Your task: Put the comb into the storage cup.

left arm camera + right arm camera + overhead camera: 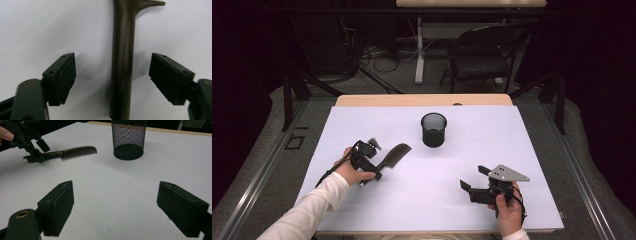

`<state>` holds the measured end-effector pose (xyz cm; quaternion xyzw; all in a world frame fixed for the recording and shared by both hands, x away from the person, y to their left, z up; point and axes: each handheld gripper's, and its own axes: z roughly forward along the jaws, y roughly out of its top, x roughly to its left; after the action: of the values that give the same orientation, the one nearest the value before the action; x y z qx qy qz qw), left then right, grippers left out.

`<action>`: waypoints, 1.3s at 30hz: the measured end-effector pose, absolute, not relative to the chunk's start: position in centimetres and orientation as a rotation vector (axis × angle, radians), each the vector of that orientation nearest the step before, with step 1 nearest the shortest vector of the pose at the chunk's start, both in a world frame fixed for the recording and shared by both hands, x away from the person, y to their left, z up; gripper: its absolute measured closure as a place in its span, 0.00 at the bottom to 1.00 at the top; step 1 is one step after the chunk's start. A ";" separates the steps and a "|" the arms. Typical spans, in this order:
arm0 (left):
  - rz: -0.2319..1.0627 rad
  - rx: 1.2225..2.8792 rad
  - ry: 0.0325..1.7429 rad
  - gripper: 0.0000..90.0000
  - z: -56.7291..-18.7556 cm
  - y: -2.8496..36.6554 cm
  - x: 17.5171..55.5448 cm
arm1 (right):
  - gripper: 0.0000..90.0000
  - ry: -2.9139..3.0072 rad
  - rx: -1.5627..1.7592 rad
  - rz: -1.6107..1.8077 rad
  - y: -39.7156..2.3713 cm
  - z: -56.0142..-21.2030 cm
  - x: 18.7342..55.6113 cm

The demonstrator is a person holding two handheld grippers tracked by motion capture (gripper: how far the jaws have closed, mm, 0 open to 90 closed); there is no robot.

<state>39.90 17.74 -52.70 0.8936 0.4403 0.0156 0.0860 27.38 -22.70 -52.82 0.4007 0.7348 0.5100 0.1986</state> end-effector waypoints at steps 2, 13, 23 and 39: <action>0.057 2.677 1.313 0.31 -52.7 17.6 39.8 | 0.16 2.056 1.120 1.427 -22.7 -52.8 27.4; 0.048 2.708 1.304 0.48 -52.7 17.5 39.9 | 0.16 2.061 1.118 1.427 -22.7 -52.9 27.4; 0.070 2.703 1.301 0.56 -52.6 17.3 39.8 | 0.16 2.062 1.116 1.426 -22.7 -52.9 27.4; 0.033 2.705 1.316 0.67 -52.5 17.0 40.0 | 0.16 2.071 1.117 1.422 -22.7 -52.9 27.4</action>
<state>39.97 16.97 -52.50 0.8972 0.4364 0.0111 0.0665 27.37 -22.71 -52.86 0.3984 0.7389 0.5072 0.1948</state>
